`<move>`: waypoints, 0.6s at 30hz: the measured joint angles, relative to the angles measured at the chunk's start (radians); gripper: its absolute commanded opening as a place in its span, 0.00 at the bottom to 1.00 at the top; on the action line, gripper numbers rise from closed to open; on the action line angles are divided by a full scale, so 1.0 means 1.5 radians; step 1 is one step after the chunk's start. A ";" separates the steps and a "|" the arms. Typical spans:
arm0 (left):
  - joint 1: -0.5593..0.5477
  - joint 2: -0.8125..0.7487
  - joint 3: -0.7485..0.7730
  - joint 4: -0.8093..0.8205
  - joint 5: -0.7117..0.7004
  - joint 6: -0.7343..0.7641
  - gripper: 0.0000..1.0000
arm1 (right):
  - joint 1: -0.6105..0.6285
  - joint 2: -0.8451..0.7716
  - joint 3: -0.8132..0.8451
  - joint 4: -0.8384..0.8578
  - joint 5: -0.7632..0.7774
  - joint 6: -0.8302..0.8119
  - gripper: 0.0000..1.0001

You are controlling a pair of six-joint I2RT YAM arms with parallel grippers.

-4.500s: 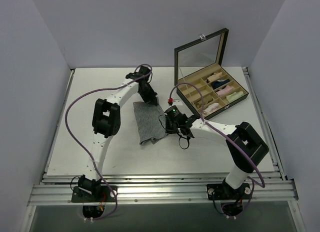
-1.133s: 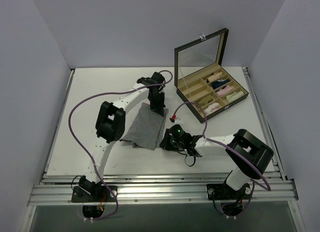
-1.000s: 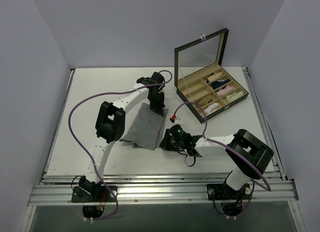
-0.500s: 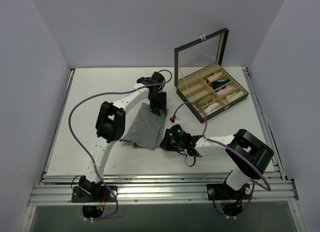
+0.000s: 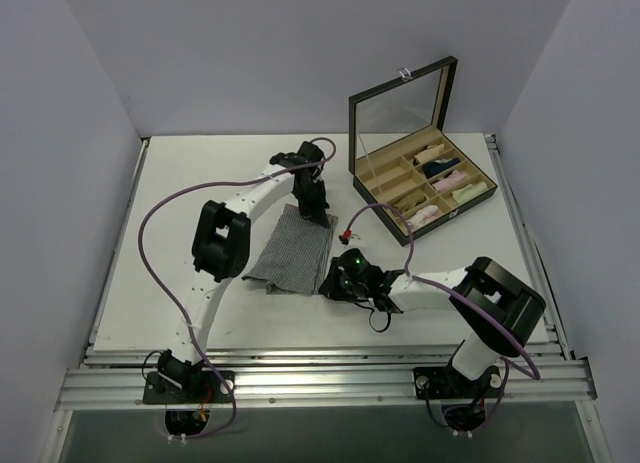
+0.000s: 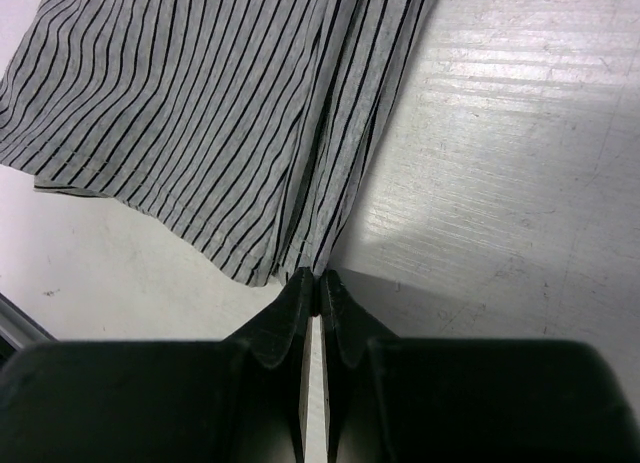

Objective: Roll the underwear
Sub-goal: Fold the underwear

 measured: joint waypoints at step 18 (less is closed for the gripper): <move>0.025 0.000 -0.007 0.049 0.050 -0.093 0.43 | 0.000 -0.005 0.000 -0.001 -0.001 0.008 0.27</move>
